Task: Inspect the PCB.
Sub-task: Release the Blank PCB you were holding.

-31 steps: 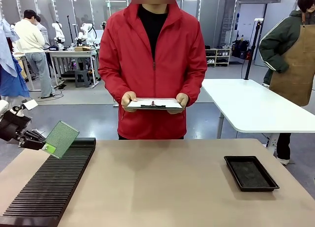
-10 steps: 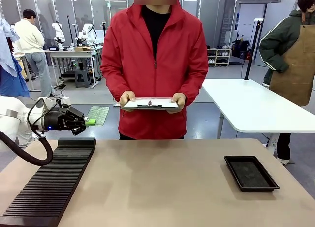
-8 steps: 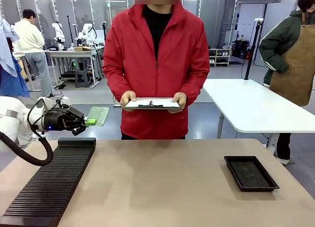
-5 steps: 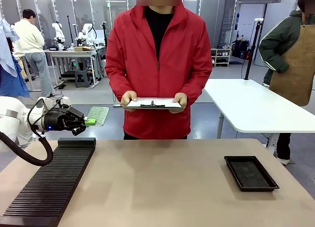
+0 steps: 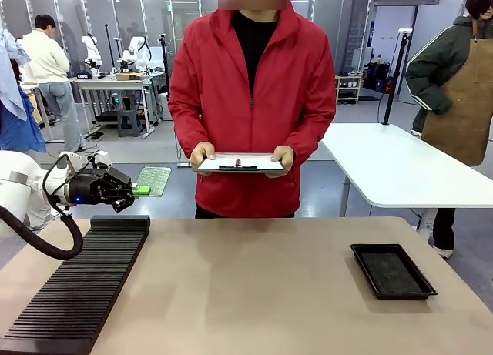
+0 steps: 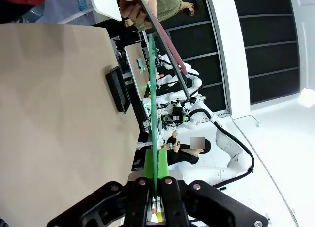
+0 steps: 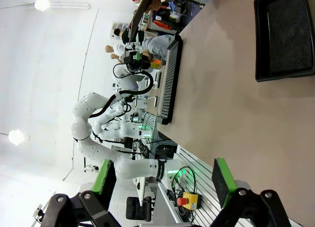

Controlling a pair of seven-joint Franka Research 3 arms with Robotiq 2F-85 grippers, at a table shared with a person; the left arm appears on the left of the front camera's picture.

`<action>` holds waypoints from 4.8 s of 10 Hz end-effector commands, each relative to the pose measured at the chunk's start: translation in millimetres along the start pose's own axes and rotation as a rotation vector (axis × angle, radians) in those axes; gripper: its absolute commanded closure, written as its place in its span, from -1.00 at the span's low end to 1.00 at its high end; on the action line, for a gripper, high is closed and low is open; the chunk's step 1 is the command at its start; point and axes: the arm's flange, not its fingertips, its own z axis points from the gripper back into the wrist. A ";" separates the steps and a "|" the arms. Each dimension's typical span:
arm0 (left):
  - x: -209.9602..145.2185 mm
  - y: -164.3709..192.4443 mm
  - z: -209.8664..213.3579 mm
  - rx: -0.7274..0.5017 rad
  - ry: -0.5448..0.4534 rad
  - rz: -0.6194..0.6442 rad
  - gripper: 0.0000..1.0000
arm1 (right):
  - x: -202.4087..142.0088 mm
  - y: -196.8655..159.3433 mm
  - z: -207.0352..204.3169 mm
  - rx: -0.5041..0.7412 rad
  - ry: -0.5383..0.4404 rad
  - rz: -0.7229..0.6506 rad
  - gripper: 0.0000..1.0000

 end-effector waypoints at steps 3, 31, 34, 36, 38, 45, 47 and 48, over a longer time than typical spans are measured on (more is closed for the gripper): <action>-1.2 0.3 -0.4 0.001 0.002 0.002 0.94 | -0.7 0.7 0.1 0.010 -0.005 0.002 -1.00; -0.4 -0.3 0.0 -0.012 0.014 -0.002 0.49 | -0.7 0.7 0.1 0.010 -0.005 0.002 -1.00; -1.1 0.0 1.6 -0.008 0.006 0.005 -0.25 | -0.7 0.7 0.1 0.010 -0.005 0.002 -1.00; -1.6 -0.7 1.1 -0.004 0.015 0.006 -0.70 | -0.7 0.7 0.1 0.010 -0.005 0.002 -1.00; -1.9 -0.2 1.6 -0.004 0.012 0.007 -1.00 | -0.7 0.7 0.1 0.010 -0.005 0.002 -1.00; -0.1 0.3 2.1 0.001 -0.002 0.001 -1.00 | -0.7 0.7 0.1 0.010 -0.005 0.002 -1.00; -0.1 0.3 2.1 0.001 -0.002 0.001 -1.00 | -0.7 0.7 0.1 0.010 -0.005 0.002 -1.00; -0.1 0.3 2.1 0.001 -0.002 0.001 -1.00 | -0.7 0.7 0.1 0.010 -0.005 0.002 -1.00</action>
